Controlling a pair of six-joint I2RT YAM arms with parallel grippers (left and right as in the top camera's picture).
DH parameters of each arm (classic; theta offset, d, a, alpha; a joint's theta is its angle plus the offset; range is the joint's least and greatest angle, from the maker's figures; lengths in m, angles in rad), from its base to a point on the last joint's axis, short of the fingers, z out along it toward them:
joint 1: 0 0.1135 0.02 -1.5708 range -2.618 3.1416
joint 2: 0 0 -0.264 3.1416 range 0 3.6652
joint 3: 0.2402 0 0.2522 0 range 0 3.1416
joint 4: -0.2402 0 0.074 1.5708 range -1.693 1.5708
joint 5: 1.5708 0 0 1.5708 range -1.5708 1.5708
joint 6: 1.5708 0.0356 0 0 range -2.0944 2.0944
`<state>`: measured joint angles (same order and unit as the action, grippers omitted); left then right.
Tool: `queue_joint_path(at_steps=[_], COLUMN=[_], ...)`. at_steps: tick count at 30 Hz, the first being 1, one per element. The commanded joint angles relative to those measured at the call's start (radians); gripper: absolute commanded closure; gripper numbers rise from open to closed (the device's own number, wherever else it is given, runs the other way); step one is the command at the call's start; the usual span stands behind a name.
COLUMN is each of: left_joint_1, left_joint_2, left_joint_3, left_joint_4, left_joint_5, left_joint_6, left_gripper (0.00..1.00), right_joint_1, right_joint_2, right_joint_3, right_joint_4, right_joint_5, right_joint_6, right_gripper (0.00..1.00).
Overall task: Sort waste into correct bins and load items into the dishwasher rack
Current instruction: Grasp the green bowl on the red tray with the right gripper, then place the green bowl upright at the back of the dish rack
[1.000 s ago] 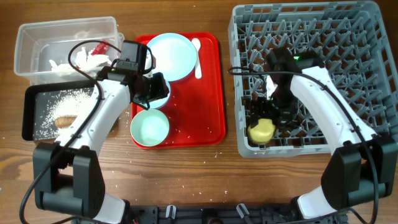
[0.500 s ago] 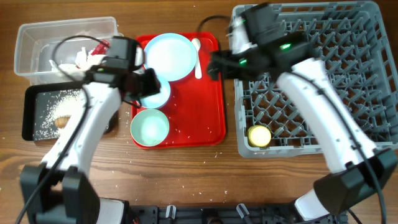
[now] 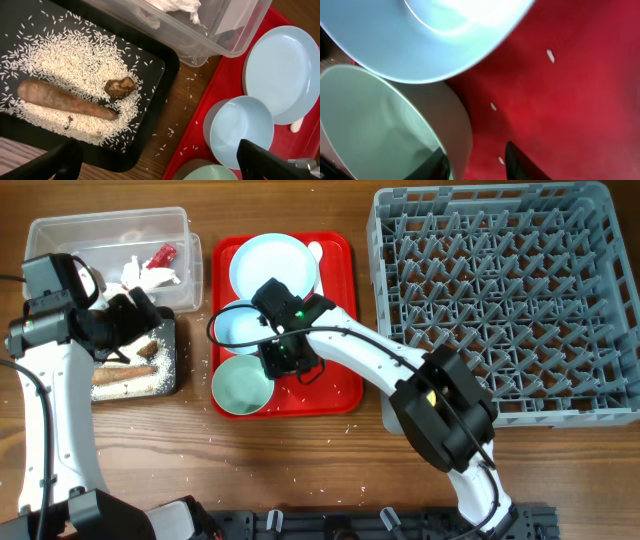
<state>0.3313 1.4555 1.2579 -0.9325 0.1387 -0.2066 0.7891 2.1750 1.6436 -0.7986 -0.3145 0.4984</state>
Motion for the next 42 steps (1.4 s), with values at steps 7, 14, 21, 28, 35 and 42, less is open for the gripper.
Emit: queue_joint_path(at_steps=[7,14,21,28,35,42], left_joint_1=[0.003,0.004,0.004,0.003,0.003,0.003], left_joint_2=[-0.008,-0.008,-0.008,-0.008,-0.008,-0.008], left_joint_3=[0.012,0.012,0.012,0.012,0.012,0.012], left_joint_4=[0.0,0.0,0.0,0.0,0.0,0.0], left_joint_5=[-0.002,-0.002,-0.002,-0.002,-0.002,-0.002], left_joint_6=[0.013,0.013,0.013,0.013,0.013,0.013], left_gripper=[0.0,0.0,0.0,0.0,0.0,0.0], right_joint_1=[0.002,-0.123,-0.434,-0.455,-0.456,-0.455], right_joint_2=[-0.042,-0.486,-0.5,-0.333,-0.217,-0.021], right_joint_3=[-0.003,-0.002,-0.003,-0.003,-0.003,-0.003], right_joint_4=[-0.063,-0.293,-0.17,-0.281,0.44,0.732], right_joint_5=[0.003,0.57,1.078,1.285,1.3,1.39], right_joint_6=[-0.002,0.014,-0.123,-0.156,-0.731,-1.041], right_gripper=[0.96,0.96,0.96,0.96,0.96,0.96])
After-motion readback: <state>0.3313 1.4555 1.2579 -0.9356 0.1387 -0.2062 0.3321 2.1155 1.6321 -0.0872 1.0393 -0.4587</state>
